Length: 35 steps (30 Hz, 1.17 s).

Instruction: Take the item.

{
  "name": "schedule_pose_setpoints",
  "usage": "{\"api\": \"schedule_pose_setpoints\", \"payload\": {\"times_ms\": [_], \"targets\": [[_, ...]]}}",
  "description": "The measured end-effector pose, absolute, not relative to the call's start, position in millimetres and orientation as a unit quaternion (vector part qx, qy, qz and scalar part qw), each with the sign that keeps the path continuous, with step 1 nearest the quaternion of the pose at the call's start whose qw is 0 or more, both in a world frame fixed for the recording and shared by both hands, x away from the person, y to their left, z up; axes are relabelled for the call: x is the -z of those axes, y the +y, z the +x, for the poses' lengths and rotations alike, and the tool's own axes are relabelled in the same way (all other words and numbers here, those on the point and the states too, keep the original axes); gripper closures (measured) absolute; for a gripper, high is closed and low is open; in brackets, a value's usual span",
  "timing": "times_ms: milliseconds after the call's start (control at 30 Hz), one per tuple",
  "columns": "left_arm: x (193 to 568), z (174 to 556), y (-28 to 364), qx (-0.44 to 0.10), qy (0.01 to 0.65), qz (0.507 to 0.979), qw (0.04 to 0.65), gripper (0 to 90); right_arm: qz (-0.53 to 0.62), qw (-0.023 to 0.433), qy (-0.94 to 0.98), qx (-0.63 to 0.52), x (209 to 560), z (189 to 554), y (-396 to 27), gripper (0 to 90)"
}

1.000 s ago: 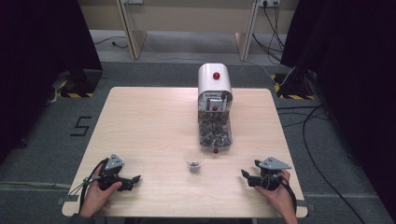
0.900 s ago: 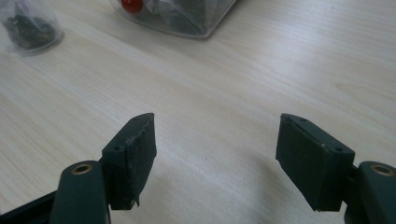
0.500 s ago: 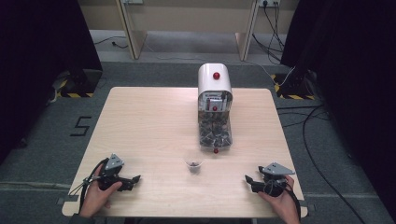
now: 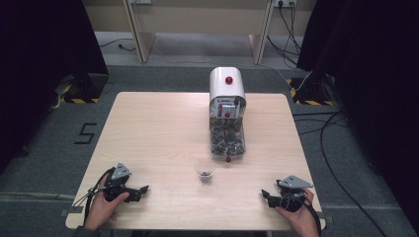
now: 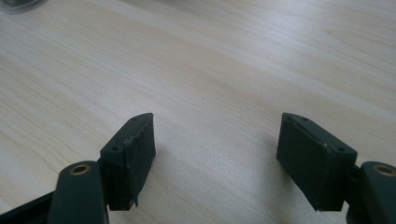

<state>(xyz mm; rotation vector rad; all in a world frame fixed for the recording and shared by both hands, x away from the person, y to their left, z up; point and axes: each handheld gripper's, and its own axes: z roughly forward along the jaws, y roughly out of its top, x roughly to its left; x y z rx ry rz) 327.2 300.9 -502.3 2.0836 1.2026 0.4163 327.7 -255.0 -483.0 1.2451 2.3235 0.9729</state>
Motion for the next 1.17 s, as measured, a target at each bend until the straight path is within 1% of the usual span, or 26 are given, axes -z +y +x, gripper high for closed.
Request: {"api": "schedule_pose_setpoints", "payload": {"times_ms": [200, 267, 400, 567, 1167], "targets": [[502, 327, 301, -0.16, 0.463, 0.802, 0.343, 0.0, 0.436, 0.17, 0.819, -0.333, 482, 324, -257, 27.2], [502, 327, 301, -0.16, 0.463, 0.802, 0.343, 0.0, 0.433, 0.169, 0.821, -0.331, 483, 323, -256, 23.4], [502, 327, 301, -0.16, 0.463, 0.802, 0.343, 0.0, 0.429, 0.162, 0.826, -0.326, 484, 319, -252, 12.8], [502, 327, 301, -0.16, 0.463, 0.802, 0.343, 0.0, 0.422, 0.155, 0.834, -0.32, 485, 317, -249, 3.8], [502, 327, 301, -0.16, 0.463, 0.802, 0.343, 0.0, 0.421, 0.155, 0.835, -0.32, 485, 317, -248, 2.8]]}}
